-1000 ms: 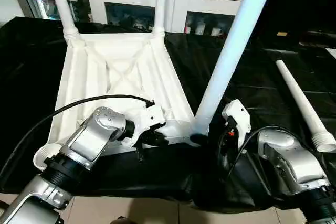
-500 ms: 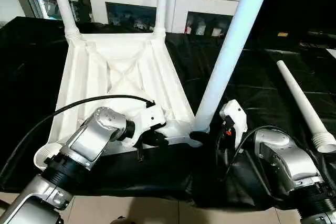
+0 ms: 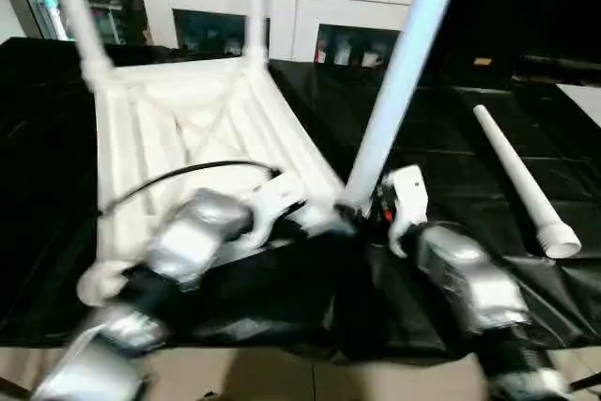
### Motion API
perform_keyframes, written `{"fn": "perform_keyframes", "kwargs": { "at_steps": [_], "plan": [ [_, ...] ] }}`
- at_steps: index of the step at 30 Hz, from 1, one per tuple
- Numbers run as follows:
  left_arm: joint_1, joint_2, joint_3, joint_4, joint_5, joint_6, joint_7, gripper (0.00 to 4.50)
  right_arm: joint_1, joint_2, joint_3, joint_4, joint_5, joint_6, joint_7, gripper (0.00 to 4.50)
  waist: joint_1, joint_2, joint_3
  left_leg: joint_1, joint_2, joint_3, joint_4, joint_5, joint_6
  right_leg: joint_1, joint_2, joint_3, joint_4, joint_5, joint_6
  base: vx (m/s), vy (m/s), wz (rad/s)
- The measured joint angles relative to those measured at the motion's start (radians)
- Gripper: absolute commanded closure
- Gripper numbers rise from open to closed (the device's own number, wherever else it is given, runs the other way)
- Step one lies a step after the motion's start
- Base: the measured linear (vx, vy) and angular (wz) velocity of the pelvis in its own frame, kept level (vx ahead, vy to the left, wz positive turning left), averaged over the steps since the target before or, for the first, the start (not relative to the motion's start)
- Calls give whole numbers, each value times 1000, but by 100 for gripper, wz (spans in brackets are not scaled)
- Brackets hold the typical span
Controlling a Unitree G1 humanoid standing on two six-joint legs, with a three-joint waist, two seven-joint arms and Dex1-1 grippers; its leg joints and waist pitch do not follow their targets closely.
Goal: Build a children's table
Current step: Rotate leg to tighten
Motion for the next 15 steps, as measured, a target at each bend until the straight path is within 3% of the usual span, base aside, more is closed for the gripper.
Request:
{"fn": "perform_keyframes", "kwargs": {
  "at_steps": [7, 15],
  "plan": [
    [-139, -189, 51, 267, 14, -40, 232, 450, -183, 124, -109, 232, -26, -69, -344, 181, 7, 6, 2, -7, -2, 0, -1, 0, 0, 1, 0, 2, -7, 2, -3, 0, 0, 0],
    [-171, -214, 49, 329, 31, -103, 246, 450, -205, 135, -133, 273, -40, -132, -389, 182, 28, 11, 1, -10, -1, 1, -3, 2, 6, 0, -1, 0, -10, 9, 0, 7, 1, 0]
  ]
}}
